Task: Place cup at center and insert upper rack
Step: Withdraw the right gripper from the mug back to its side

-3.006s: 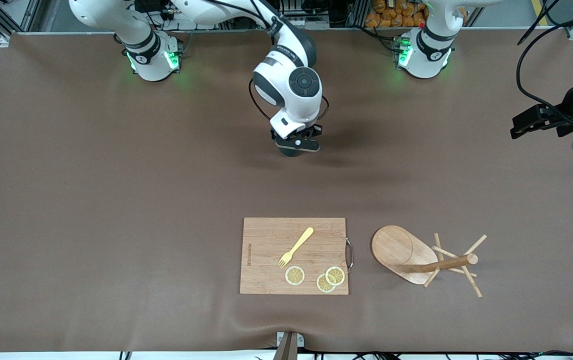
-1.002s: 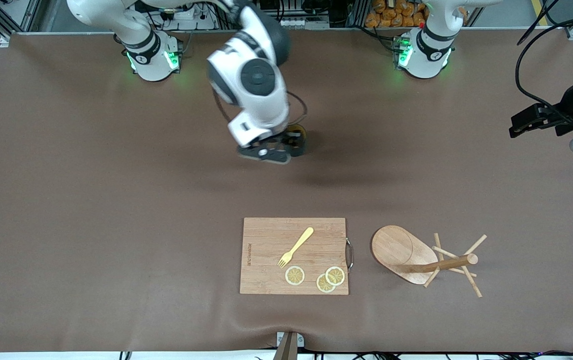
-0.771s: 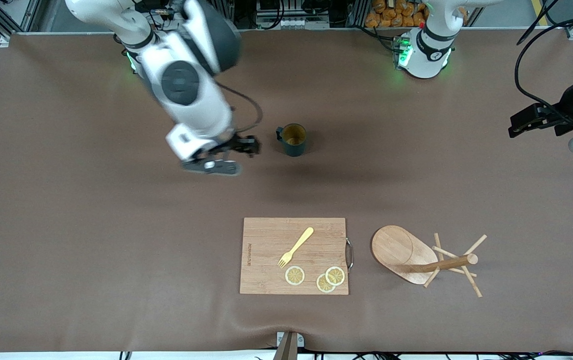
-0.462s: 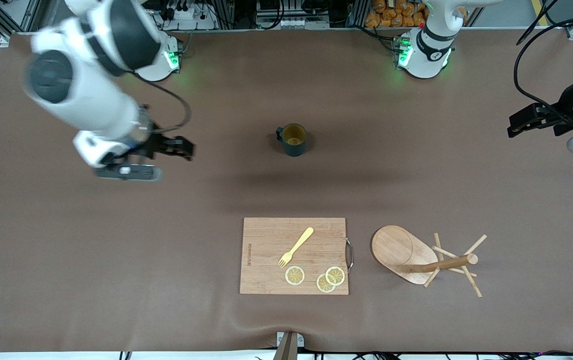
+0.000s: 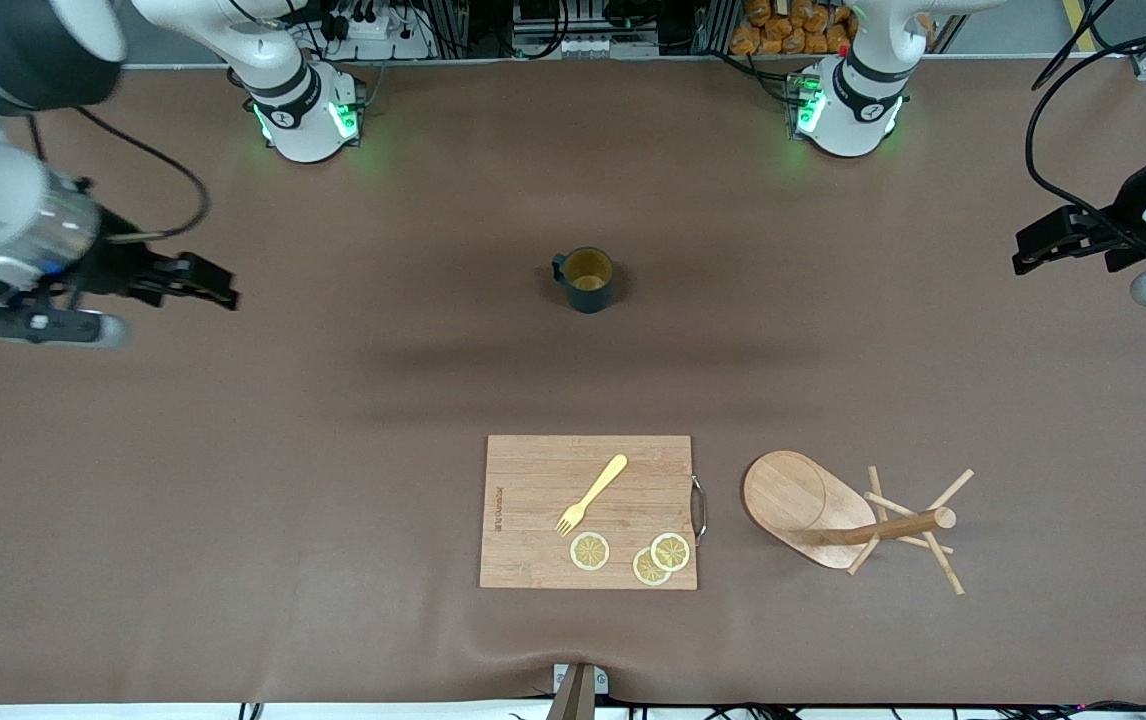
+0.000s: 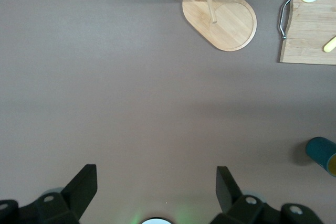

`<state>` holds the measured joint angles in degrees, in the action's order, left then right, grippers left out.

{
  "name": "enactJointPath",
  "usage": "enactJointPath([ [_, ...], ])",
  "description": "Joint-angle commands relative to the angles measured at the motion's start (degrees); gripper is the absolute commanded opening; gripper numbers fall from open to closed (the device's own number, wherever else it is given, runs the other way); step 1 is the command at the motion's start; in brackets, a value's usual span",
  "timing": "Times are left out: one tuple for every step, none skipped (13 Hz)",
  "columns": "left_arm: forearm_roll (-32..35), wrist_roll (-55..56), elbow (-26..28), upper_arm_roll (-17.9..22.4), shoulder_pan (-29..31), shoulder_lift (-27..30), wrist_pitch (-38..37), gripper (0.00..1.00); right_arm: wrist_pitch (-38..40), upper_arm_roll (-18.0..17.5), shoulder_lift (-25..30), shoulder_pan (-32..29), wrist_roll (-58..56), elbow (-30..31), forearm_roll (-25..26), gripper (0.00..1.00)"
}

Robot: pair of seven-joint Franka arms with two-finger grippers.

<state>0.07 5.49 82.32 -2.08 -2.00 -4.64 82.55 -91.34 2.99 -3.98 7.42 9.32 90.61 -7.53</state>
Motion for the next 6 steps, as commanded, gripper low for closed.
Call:
enactJointPath([
  [0.37,-0.48,-0.59,-0.30,-0.37,0.42,-0.90,1.00,-0.51,-1.32,2.83,-4.08,-2.64,3.08,0.06,1.00],
  [0.37,-0.39,-0.41,-0.65,-0.28,0.51,-0.99,1.00,-0.51,-1.32,2.92,-4.17,-3.25,3.17,0.23,1.00],
  [0.37,-0.65,-0.32,-0.65,0.07,0.60,-1.25,1.00,-0.60,-1.32,2.92,-4.52,-3.77,3.35,0.50,1.00],
  [0.37,-0.65,-0.32,-0.65,0.07,0.60,-1.25,1.00,-0.60,-1.49,3.01,-4.78,-4.30,3.43,2.07,1.00],
  [0.46,-0.48,-0.32,-0.65,-0.10,0.69,-1.25,1.00,-0.60,-1.67,3.36,-4.79,-4.39,3.43,4.17,1.00],
  [0.55,-0.48,-0.41,-0.65,-0.19,0.69,-1.34,1.00,-0.51,-1.67,3.54,-4.87,-4.40,3.52,4.71,1.00],
])
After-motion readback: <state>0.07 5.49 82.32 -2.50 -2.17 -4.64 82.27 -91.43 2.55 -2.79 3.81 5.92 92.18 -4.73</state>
